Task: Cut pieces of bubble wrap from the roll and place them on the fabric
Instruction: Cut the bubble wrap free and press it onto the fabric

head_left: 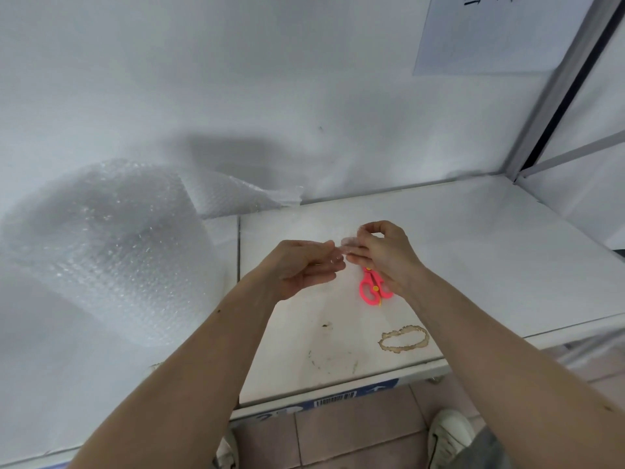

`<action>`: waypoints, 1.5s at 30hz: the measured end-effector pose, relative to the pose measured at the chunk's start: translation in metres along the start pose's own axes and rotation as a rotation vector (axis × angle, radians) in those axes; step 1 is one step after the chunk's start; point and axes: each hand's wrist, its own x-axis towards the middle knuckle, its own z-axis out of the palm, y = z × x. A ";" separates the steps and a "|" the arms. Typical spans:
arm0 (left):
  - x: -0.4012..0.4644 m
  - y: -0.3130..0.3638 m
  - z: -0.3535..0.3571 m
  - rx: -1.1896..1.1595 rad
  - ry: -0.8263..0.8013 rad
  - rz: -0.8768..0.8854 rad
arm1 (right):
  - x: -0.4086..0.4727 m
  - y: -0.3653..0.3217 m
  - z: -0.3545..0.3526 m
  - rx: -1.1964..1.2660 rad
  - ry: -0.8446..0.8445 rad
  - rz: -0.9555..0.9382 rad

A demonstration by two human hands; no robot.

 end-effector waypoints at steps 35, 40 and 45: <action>0.005 0.000 -0.001 0.051 0.198 0.206 | -0.003 -0.009 -0.019 -0.219 -0.098 -0.105; 0.008 -0.001 0.016 0.032 0.220 0.245 | 0.000 -0.008 -0.041 -0.188 -0.047 -0.068; 0.026 0.002 0.044 0.015 0.180 0.226 | 0.016 -0.021 -0.078 -0.210 0.004 -0.077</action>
